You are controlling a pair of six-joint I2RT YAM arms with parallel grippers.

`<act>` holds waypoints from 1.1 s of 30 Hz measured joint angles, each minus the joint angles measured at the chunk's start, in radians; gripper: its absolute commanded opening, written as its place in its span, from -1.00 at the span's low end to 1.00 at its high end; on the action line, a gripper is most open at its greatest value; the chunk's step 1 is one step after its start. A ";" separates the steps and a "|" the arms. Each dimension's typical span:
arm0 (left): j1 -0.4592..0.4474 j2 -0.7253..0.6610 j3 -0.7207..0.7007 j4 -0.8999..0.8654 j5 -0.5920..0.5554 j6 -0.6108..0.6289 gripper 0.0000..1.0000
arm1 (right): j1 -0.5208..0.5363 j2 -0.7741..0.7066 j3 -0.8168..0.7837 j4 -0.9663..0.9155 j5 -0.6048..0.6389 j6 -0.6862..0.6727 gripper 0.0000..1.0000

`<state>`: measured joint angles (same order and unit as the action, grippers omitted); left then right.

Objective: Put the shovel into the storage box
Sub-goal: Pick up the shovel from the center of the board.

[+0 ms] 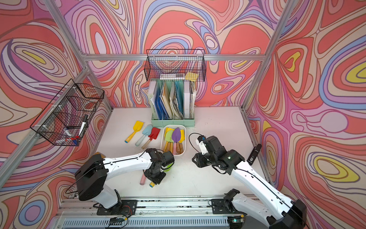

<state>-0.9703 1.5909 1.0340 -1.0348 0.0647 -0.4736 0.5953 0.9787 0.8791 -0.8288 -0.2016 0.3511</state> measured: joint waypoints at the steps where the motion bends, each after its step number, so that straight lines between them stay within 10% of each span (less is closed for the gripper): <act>1: -0.002 -0.019 0.001 -0.006 0.002 -0.005 -0.86 | 0.000 0.000 -0.002 0.002 0.000 0.006 -0.23; 14: -0.006 -0.176 0.180 -0.072 -0.023 -0.074 -0.85 | 0.000 0.009 -0.036 0.162 -0.060 0.146 -0.24; 33: -0.006 0.045 0.440 -0.115 -0.041 -0.073 -0.87 | 0.035 0.182 0.087 0.360 -0.132 0.215 -0.25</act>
<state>-0.9764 1.6363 1.4738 -1.1500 0.0238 -0.5465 0.6304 1.1603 0.9657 -0.4690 -0.3336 0.5659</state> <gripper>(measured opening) 0.283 0.378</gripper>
